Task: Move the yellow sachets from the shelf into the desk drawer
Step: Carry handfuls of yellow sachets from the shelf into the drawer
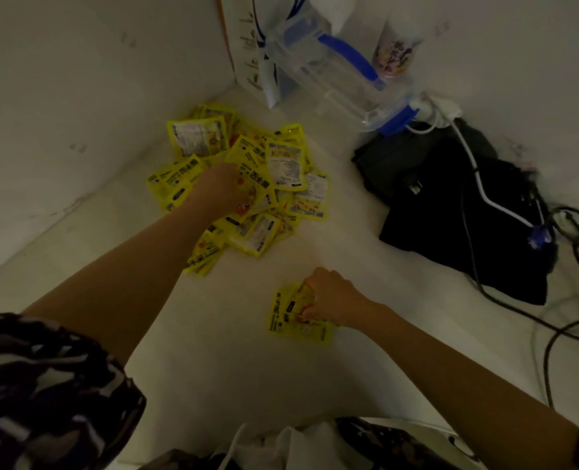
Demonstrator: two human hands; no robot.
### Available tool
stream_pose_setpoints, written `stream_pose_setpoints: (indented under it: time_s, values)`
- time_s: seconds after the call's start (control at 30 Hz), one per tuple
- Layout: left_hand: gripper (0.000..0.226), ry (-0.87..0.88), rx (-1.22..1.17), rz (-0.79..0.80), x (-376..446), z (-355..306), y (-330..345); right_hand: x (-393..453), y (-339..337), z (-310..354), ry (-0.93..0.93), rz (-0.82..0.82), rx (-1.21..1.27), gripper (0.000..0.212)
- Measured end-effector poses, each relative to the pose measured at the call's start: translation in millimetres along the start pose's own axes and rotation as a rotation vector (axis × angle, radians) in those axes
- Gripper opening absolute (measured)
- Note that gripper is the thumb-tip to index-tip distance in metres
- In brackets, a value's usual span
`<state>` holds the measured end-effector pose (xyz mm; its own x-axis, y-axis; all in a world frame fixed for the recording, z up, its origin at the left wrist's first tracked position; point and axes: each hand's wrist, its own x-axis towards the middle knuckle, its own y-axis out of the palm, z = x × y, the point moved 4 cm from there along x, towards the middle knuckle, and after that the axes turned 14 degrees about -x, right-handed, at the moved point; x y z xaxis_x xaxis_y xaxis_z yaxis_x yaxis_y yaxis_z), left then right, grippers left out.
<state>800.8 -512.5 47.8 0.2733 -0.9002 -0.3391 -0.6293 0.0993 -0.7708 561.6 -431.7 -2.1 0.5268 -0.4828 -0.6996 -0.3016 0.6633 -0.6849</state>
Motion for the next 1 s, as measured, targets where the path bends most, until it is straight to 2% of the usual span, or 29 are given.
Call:
stream_pose_setpoints:
  time_s: [0.27,0.6,0.73,0.9,1.0]
  values:
    - [0.039,-0.029,0.157,-0.007,12,-6,17,-3,10,14,-0.05,-0.112,-0.185,0.057]
    - [0.037,-0.074,0.155,-0.056,-1,-10,23,-2,21,20,-0.033,-0.076,-0.183,0.049]
    - [0.038,-0.113,0.096,-0.09,-6,-8,30,-4,22,17,-0.044,-0.102,-0.155,0.046]
    - [0.027,-0.152,-0.023,-0.133,-18,-2,34,-10,20,10,-0.049,-0.11,-0.066,0.039]
    - [0.035,-0.149,-0.15,-0.207,-31,7,31,-15,13,3,-0.037,-0.107,0.067,0.039]
